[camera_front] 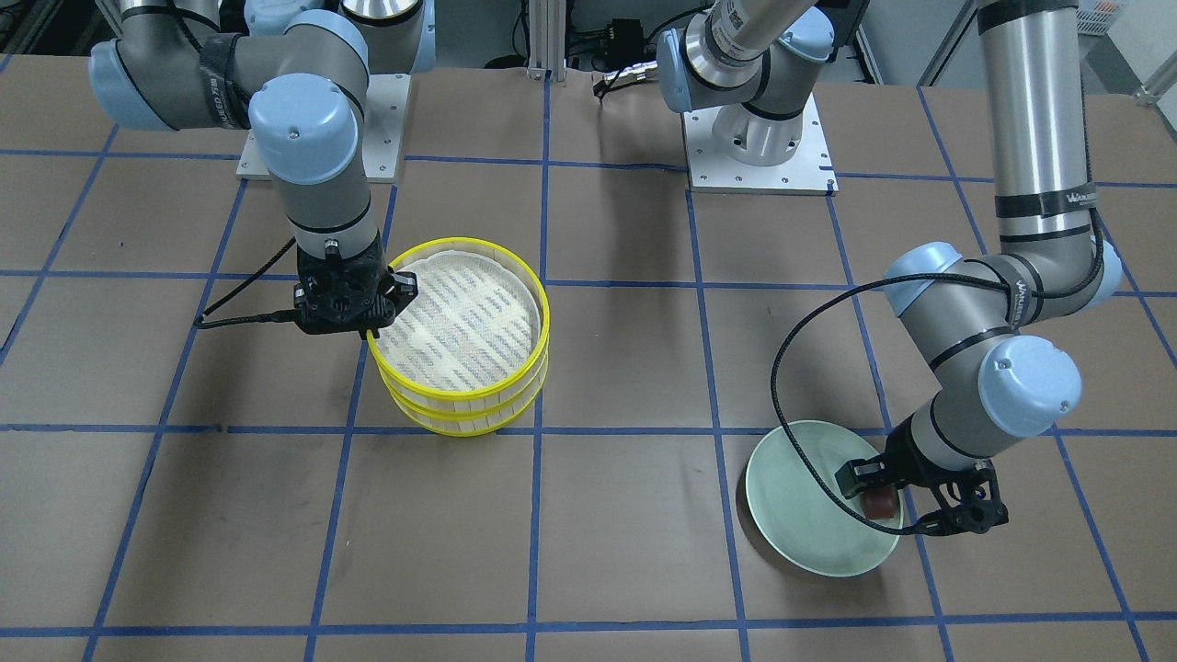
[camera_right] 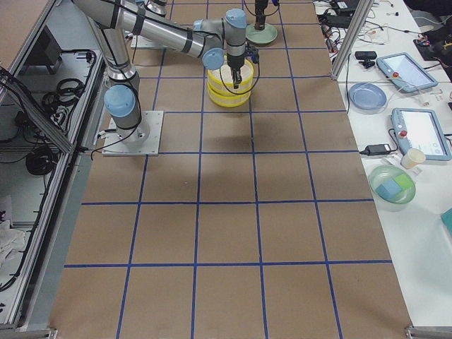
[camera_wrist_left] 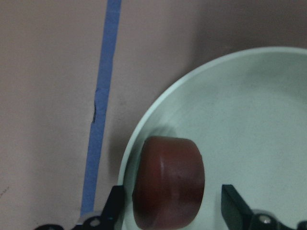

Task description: Stack buns with steamer

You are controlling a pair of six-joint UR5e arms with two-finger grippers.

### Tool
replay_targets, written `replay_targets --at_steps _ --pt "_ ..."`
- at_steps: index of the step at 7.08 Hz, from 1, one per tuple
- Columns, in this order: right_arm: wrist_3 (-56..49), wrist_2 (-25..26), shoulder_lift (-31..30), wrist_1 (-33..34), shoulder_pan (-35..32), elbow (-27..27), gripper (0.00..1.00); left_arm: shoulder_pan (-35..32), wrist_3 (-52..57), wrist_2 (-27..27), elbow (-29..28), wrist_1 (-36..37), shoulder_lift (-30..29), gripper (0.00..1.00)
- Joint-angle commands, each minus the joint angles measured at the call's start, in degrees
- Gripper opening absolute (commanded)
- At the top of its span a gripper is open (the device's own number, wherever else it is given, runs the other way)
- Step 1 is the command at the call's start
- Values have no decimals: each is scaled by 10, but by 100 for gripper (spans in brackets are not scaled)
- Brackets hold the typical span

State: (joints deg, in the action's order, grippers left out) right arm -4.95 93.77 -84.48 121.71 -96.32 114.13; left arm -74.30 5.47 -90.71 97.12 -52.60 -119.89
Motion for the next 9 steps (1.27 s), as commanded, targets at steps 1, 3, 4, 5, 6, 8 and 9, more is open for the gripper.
replay_targets --at_steps 1,3,4,5,6,8,9 --pt "-8 0 0 -1 0 1 0 -1 0 1 0 1 -5 58" --pt "-8 0 2 -2 0 5 0 -1 0 1 0 0 -6 31" --pt "-8 1 5 -2 0 5 0 -1 1 1 0 0 -5 28" --pt "-8 1 6 -2 0 5 0 -1 2 0 -1 0 -2 21" --pt "-8 1 7 -1 3 4 0 -8 0 -3 -4 1 11 19" --pt "-8 1 10 0 4 4 0 -67 -12 -10 -19 -31 57 19" --pt "-8 1 11 1 7 1 0 -86 -46 -8 -20 -54 81 19"
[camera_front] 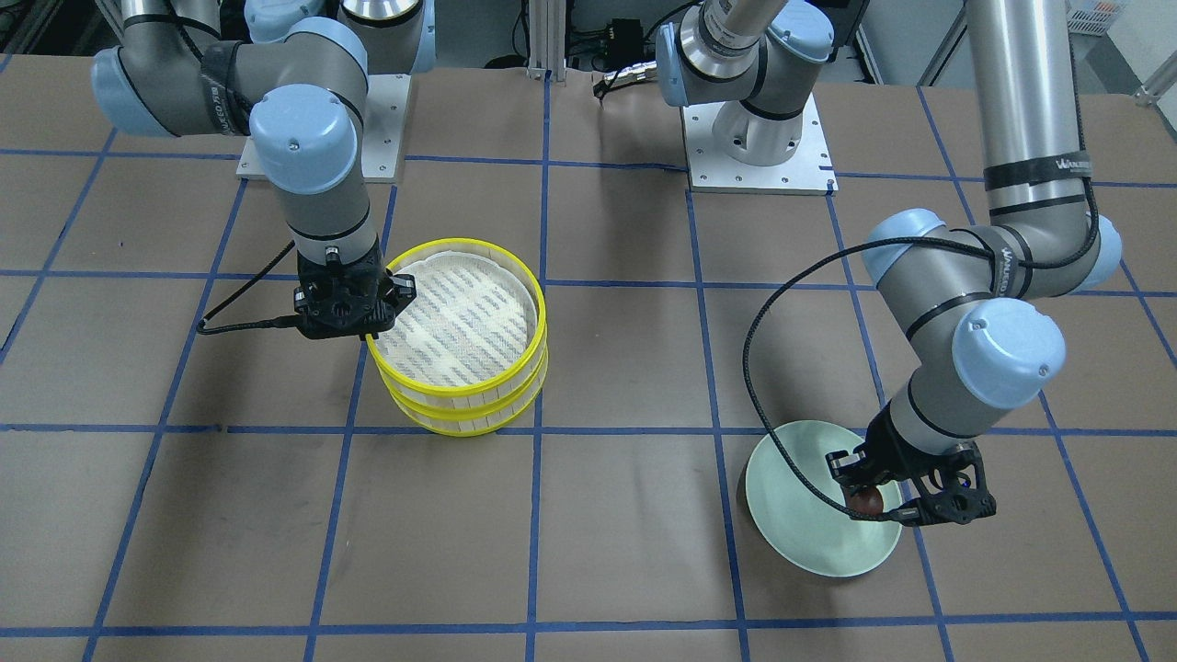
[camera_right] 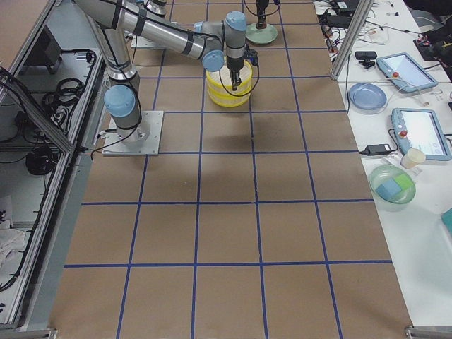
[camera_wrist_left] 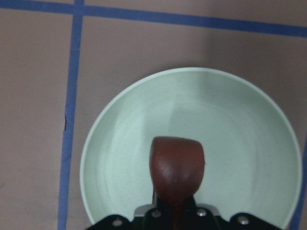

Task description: Stack buns with steamer

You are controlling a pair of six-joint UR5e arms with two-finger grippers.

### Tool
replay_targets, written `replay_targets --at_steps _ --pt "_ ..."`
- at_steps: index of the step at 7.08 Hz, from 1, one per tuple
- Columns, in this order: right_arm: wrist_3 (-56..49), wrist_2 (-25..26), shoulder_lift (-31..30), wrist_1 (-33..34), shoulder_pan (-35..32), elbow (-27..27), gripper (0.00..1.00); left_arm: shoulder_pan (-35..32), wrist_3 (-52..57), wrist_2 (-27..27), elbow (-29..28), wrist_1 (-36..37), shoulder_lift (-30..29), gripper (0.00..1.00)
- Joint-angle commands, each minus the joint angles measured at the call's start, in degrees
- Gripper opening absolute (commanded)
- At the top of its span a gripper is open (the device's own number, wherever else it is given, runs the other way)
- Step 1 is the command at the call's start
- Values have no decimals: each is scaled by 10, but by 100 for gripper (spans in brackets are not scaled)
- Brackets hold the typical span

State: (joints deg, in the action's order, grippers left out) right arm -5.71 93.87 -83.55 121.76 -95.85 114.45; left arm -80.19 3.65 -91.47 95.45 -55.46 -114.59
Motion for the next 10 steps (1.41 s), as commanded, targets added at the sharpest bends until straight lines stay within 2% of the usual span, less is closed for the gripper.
replay_targets --at_steps 1,4,6,8,9,10 --pt "2 -1 2 4 5 -4 0 -43 -38 3 -3 -53 54 19" --pt "0 -1 9 4 7 -5 0 -102 -115 0 -2 -113 110 19" --pt "2 13 9 -1 7 -5 90 -140 -169 1 8 -139 140 18" --pt "2 12 7 -3 7 -6 96 -189 -242 0 11 -147 154 18" --pt "3 12 1 -3 7 -21 96 -213 -268 2 11 -147 155 17" --pt "4 8 1 -18 7 -62 98 -239 -319 4 11 -147 152 16"
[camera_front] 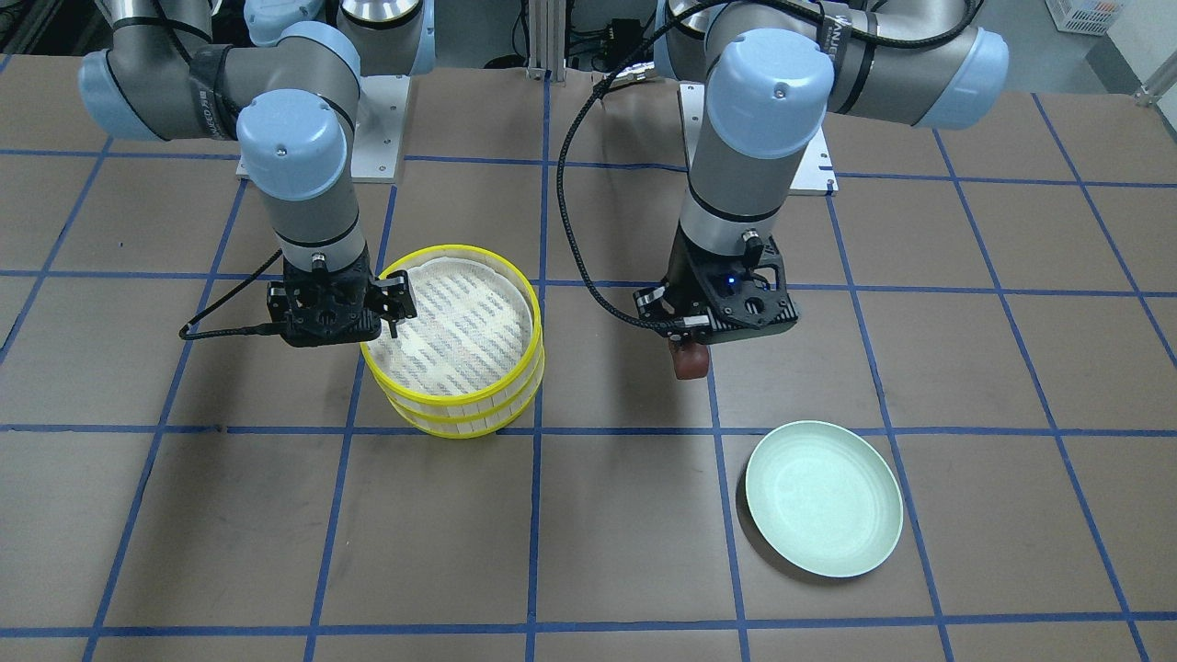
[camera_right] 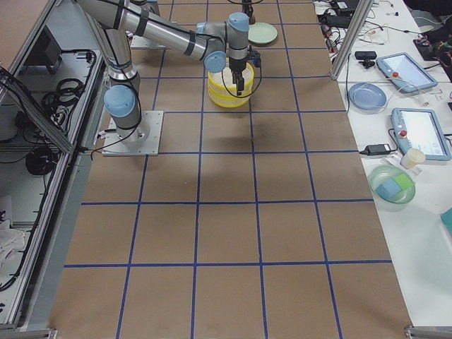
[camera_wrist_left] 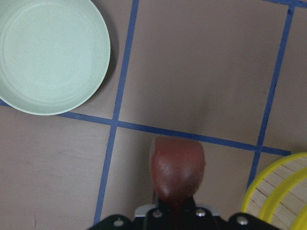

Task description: Stack buns with steamer

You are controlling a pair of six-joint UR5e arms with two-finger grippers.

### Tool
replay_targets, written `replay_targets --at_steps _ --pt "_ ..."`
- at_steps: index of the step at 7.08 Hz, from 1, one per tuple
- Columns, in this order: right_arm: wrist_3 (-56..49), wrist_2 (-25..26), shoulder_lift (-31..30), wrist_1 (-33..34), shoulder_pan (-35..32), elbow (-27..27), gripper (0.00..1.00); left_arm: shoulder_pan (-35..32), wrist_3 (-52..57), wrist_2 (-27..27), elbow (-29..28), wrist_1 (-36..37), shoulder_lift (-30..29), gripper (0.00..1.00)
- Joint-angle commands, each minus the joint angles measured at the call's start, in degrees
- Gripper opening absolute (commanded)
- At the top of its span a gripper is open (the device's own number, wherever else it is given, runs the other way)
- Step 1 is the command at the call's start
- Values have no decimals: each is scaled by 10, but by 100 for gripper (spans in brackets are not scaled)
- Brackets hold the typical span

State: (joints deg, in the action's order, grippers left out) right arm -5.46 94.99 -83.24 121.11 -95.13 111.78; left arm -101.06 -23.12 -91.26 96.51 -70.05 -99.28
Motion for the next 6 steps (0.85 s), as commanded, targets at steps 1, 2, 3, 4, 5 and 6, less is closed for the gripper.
replay_targets --at_steps 1,2,3,4,5,6 --pt "1 -8 -3 -80 2 -88 98 -57 -84 -1 4 -4 -2 16" --pt "1 -8 -4 -138 3 -150 99 -76 -134 7 5 1 -6 16" --pt "3 -8 -5 -184 6 -208 99 -104 -180 12 3 10 -14 14" --pt "6 -10 -14 -217 10 -245 99 -134 -212 36 1 38 -18 14" --pt "6 -10 -25 -221 10 -248 99 -161 -254 40 1 63 -24 14" --pt "13 -10 -26 -220 11 -247 99 -177 -267 41 1 65 -30 14"
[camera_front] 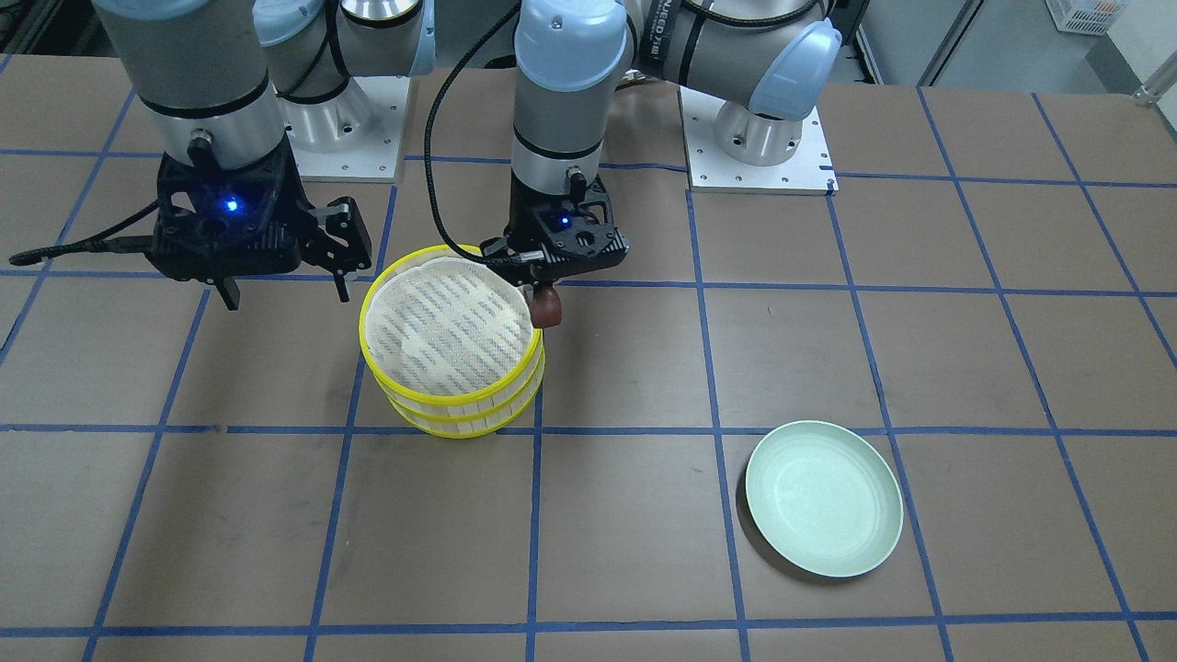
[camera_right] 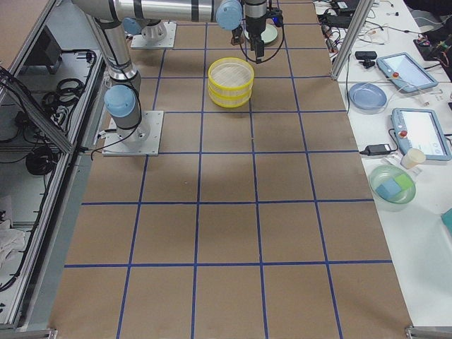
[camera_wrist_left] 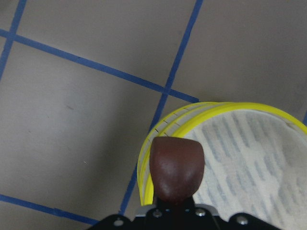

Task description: Stack buns with steamer

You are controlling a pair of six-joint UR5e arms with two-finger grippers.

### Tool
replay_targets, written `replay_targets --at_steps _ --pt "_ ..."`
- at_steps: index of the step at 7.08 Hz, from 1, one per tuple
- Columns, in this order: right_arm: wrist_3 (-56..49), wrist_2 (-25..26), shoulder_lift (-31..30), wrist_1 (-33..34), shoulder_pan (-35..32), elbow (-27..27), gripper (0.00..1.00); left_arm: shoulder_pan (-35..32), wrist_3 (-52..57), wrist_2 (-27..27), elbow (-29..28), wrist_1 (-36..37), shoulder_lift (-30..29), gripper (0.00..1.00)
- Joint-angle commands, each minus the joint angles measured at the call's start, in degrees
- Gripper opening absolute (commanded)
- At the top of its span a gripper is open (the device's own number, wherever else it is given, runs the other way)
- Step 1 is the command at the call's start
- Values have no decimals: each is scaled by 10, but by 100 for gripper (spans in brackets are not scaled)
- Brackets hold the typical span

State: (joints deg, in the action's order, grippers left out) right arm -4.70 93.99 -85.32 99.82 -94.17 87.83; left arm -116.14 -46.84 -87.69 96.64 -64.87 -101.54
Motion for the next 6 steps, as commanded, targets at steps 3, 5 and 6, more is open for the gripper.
replay_targets --at_steps 3,5,6 --pt "92 -2 -8 -1 3 -7 99 -44 -50 43 1 54 -58 50" --pt "170 -36 -11 0 3 -7 99 -49 -44 39 3 53 -63 97" --pt "164 -33 -10 0 4 -7 99 -49 -44 38 3 54 -63 99"
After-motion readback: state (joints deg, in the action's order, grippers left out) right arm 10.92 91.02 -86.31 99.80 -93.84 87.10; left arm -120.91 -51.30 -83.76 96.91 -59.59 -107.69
